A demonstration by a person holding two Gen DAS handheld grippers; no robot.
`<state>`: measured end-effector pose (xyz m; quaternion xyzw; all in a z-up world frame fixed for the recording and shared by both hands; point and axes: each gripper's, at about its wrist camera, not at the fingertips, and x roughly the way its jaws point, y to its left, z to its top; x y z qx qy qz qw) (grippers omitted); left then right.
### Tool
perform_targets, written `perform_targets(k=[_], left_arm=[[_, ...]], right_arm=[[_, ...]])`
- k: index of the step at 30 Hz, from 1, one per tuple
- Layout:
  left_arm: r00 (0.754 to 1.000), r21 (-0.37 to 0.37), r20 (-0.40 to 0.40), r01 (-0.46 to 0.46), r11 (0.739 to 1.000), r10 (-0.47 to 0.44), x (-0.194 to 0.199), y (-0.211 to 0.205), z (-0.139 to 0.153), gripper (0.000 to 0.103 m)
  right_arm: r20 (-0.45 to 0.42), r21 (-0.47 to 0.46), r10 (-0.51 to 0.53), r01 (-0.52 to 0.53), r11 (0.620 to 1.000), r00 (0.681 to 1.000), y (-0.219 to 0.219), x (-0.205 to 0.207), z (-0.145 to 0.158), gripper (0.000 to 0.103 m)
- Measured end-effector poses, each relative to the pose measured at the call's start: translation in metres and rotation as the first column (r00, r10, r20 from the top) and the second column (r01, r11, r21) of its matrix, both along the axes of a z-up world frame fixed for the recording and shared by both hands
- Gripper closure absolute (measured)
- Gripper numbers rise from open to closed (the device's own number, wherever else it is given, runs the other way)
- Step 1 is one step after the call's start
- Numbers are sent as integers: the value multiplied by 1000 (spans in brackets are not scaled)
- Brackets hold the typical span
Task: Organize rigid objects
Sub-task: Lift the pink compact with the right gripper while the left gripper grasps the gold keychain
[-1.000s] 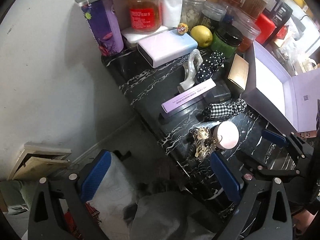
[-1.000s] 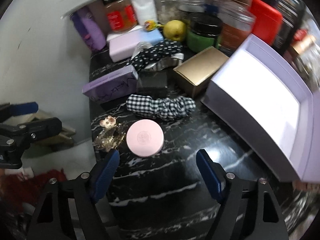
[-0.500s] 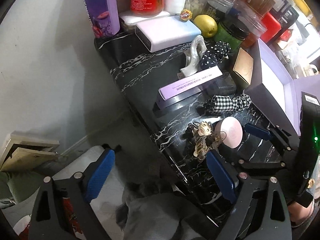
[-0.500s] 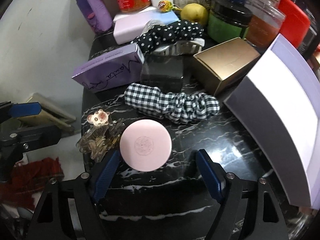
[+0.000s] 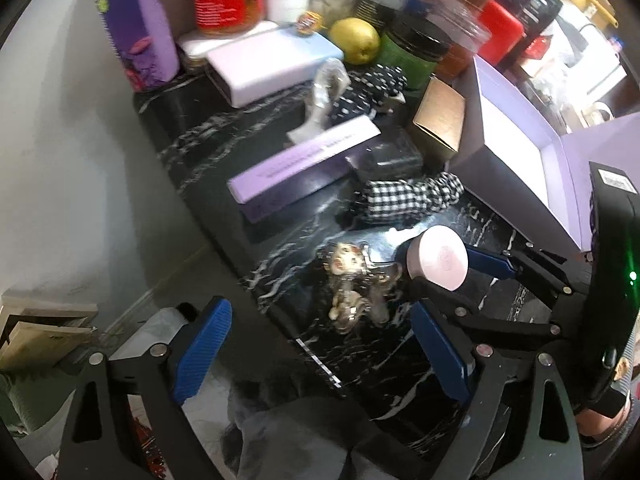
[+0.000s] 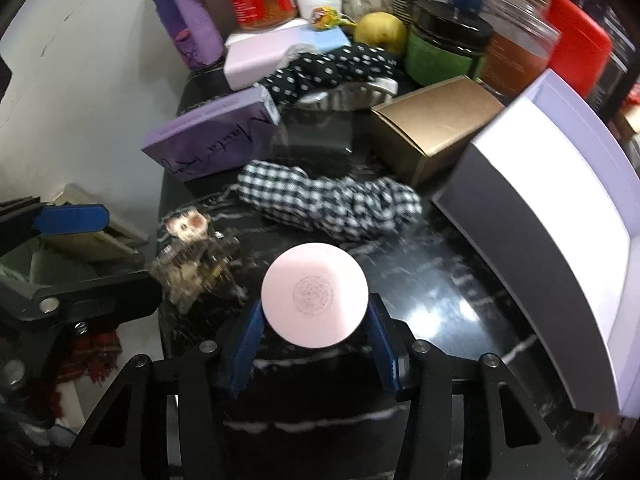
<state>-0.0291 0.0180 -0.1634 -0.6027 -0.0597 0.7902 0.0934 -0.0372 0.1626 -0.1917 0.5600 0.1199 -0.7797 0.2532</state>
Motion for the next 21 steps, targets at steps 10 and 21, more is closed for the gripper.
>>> perform_targets(k=[10,21], left_arm=[[997,-30,73,21,999,-18,-10,24,-30,31],[998,-165,1,58,985,-59,-15,50,-29,67]], right_arm=[[27,0,-64,64,998,998,21,2,2,53],[35,-5,-88,89,996,995,26,3,5,53]])
